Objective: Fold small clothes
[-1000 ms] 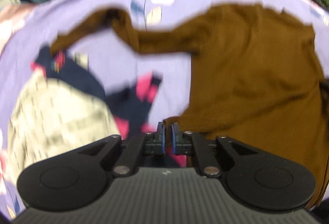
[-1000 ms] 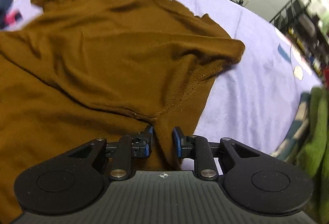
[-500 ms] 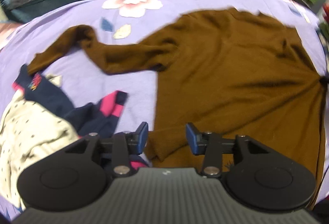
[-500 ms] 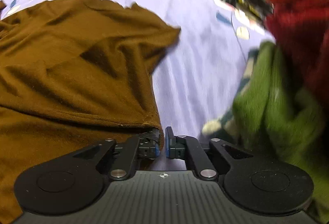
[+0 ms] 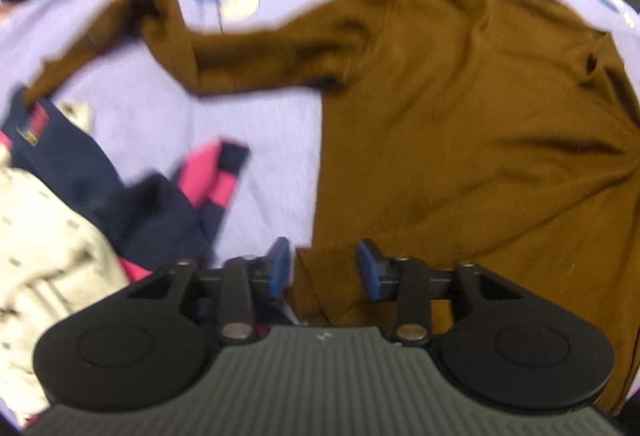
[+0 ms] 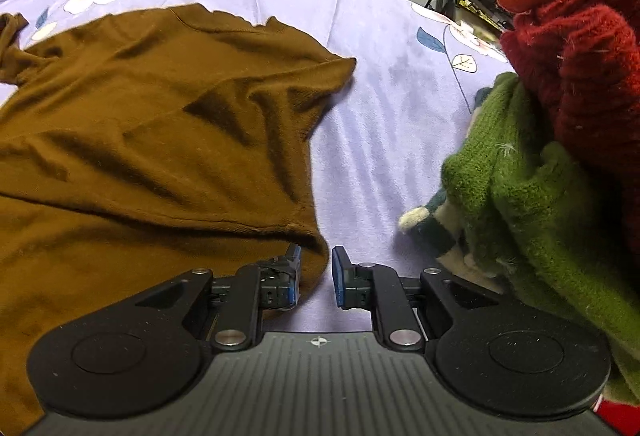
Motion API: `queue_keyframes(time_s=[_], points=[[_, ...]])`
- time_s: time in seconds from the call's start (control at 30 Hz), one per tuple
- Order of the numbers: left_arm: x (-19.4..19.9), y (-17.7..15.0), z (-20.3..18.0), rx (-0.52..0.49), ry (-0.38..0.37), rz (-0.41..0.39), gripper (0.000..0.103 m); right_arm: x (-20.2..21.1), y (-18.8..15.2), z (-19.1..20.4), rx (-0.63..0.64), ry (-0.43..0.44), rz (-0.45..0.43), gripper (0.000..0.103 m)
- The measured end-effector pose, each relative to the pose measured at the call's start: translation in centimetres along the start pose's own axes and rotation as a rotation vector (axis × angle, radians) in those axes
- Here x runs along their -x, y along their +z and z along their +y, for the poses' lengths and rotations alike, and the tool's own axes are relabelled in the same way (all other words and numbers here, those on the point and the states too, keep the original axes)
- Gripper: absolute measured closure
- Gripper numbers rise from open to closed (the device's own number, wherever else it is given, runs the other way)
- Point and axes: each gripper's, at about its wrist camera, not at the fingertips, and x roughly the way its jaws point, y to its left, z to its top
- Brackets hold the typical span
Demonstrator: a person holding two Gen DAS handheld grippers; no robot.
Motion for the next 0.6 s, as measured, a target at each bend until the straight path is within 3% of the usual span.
queue_keyframes(time_s=[0.03, 0.07, 0.17, 0.23, 0.37, 0.53, 0.6], points=[[-0.2, -0.2, 0.0, 0.004, -0.009, 0.008, 0.088, 0.1, 0.0, 0.1, -0.001, 0.001, -0.002, 0.078], [0.2, -0.6, -0.1, 0.002, -0.003, -0.011, 0.092, 0.2, 0.2, 0.2, 0.0, 0.0, -0.003, 0.078], [3.8, -2.1, -1.0, -0.065, 0.009, -0.119, 0.093, 0.7, 0.2, 0.2, 0.001, -0.007, -0.024, 0.078], [6.0, -3.4, -1.3, -0.096, -0.016, -0.133, 0.094, 1.0, -0.1, 0.0, -0.005, -0.011, -0.027, 0.078], [7.7, -6.7, -2.1, -0.176, -0.091, -0.054, 0.091, 0.9, -0.9, -0.4, -0.035, 0.027, 0.009, 0.078], [5.8, -10.8, -3.5, -0.325, -0.062, 0.122, 0.089, 0.9, -1.7, 0.1, -0.014, 0.014, 0.044, 0.078], [5.9, -11.1, -3.9, -0.346, 0.024, 0.105, 0.089, 1.2, -1.6, 0.1, -0.016, 0.008, 0.03, 0.078]])
